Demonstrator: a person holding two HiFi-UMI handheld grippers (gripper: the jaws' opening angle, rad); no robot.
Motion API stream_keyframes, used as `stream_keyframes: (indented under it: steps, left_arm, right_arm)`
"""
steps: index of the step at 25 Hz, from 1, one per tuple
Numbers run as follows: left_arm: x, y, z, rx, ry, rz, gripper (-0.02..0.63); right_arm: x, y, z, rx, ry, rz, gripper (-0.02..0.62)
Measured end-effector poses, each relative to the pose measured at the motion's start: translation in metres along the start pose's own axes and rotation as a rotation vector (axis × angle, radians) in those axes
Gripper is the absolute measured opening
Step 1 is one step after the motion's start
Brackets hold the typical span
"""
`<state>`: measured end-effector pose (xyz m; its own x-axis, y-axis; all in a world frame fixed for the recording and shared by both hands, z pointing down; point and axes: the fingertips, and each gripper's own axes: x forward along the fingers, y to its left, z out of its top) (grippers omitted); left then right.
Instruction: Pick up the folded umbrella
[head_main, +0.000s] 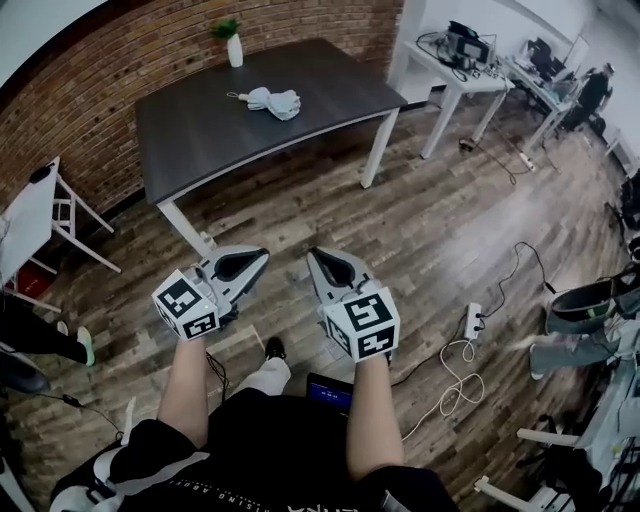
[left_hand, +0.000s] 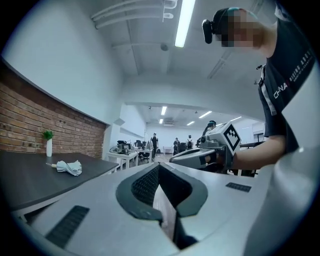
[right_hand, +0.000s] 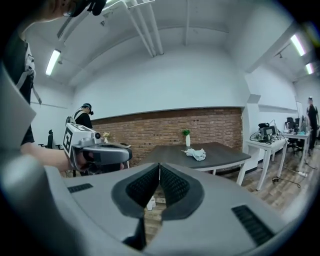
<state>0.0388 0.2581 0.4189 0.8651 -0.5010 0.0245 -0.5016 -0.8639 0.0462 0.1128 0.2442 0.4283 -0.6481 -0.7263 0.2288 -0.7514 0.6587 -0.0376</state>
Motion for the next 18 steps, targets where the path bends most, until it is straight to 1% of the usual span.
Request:
stream_keyframes:
  steps: [4, 7, 13, 16, 18]
  left_arm:
    - [0.015, 0.043, 0.009, -0.002, -0.002, -0.031, 0.002]
    - [0.021, 0.073, 0.014, 0.006, 0.004, -0.061, 0.002]
    - [0.026, 0.133, 0.012, 0.023, 0.036, -0.080, 0.002]
    - [0.027, 0.149, 0.014, 0.015, 0.025, -0.117, 0.002]
    - [0.028, 0.158, 0.014, 0.011, 0.021, -0.123, 0.002]
  right_arm:
    - [0.034, -0.023, 0.025, 0.013, -0.049, -0.024, 0.009]
    - [0.065, -0.031, 0.042, 0.010, -0.068, -0.027, 0.009]
    - [0.125, -0.041, 0.048, -0.001, -0.020, -0.029, 0.009]
    - [0.147, -0.042, 0.051, 0.002, -0.006, -0.026, 0.009]
    - [0.158, -0.043, 0.051, -0.011, 0.012, -0.026, 0.009]
